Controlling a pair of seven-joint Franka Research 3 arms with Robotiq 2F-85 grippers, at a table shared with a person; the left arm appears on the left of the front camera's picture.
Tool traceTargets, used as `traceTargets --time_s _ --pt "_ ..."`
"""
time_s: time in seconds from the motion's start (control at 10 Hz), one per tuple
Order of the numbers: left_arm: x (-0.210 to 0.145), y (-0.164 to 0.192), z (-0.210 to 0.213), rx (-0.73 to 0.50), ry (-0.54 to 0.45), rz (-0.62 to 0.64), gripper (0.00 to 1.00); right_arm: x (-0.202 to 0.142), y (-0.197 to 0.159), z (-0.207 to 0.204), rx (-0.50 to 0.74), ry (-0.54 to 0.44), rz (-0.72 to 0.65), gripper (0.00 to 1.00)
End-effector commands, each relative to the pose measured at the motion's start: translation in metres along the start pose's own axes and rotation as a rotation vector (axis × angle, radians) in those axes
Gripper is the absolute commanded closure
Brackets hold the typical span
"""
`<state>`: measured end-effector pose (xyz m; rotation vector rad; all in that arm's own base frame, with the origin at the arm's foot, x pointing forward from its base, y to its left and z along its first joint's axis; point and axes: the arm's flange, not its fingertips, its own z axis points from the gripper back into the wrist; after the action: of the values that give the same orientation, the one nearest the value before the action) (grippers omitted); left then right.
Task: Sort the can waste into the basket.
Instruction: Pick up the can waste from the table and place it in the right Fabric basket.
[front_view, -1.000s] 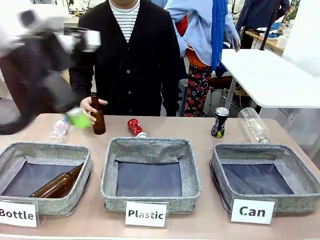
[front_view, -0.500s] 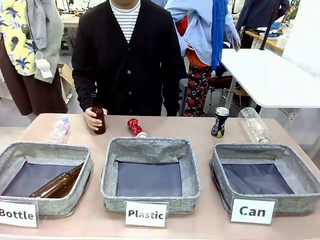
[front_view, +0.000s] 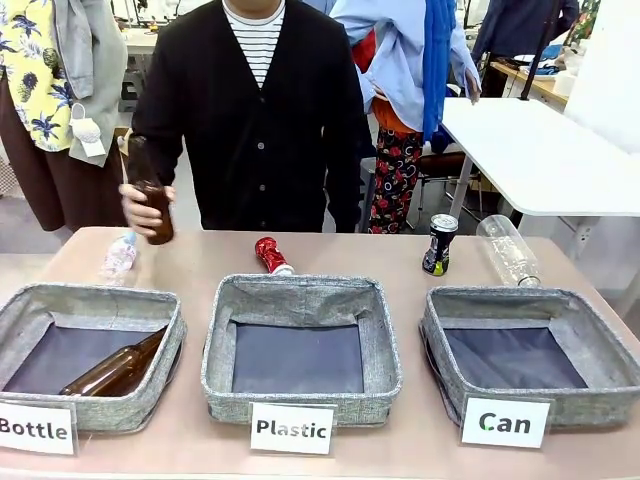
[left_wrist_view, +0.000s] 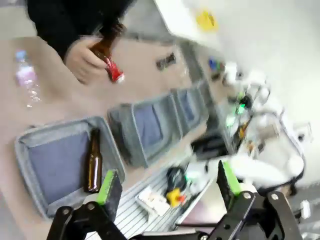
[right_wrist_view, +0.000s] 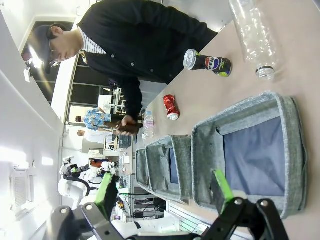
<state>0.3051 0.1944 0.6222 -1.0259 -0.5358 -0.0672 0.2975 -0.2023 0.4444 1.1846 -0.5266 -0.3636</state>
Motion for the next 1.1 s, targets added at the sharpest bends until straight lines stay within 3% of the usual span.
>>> traceTargets --time_s 0.0,0.2,0.4,0.6,1.0 --pt "-0.062 0.010 0.052 -0.067 -0.240 0.059 0.00 0.003 0.002 0.000 0.017 -0.009 0.015 0.00" --pt "-0.142 0.028 0.094 -0.069 -0.424 0.148 0.00 0.003 0.002 0.000 0.017 -0.009 0.015 0.00" --pt "-0.189 0.052 0.106 -0.109 -0.462 0.191 0.00 0.003 0.002 0.000 0.017 -0.009 0.015 0.00" --pt "-0.193 0.071 0.098 -0.119 -0.432 0.223 0.00 0.003 0.002 0.000 0.017 -0.009 0.015 0.00" --pt "-0.153 0.058 0.086 -0.065 -0.301 0.247 0.00 0.003 0.002 0.000 0.017 -0.009 0.015 0.00"
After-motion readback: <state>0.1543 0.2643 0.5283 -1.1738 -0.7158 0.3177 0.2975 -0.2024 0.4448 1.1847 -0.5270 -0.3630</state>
